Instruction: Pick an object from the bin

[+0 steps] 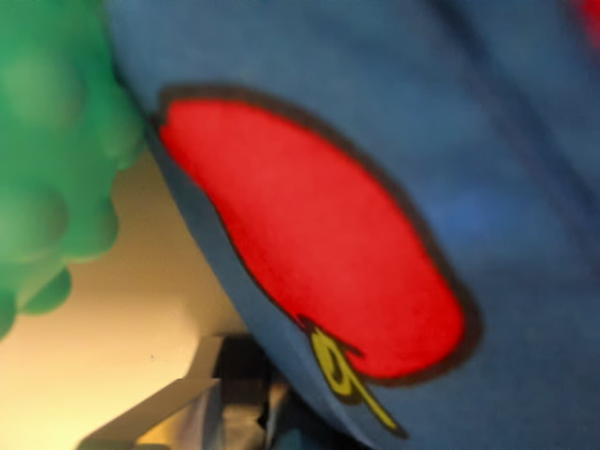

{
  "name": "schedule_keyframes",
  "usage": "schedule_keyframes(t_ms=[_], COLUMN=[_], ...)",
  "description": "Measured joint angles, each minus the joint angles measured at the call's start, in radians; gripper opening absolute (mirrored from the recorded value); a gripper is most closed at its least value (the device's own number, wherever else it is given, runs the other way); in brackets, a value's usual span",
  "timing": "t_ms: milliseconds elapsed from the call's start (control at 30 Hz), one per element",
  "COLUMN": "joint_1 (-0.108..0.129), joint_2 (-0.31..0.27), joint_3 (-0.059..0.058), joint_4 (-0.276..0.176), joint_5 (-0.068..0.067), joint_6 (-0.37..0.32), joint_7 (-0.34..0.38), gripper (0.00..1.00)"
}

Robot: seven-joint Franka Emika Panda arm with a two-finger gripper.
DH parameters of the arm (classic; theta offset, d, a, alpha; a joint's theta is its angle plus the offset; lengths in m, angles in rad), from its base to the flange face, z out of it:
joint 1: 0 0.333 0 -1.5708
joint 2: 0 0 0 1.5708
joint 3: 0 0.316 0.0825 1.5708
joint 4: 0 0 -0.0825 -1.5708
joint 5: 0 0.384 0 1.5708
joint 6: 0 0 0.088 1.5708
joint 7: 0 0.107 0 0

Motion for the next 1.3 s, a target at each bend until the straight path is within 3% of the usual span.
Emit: schedule_keyframes(t_ms=[500,1300], joint_1=[0.000,0.000], joint_2=[-0.016,-0.207], joint_3=[0.000,0.000], joint_4=[-0.004,-0.050], joint_5=[0.000,0.000], joint_6=[-0.008,-0.151], joint_7=[0.000,0.000], gripper=[0.00,0.00])
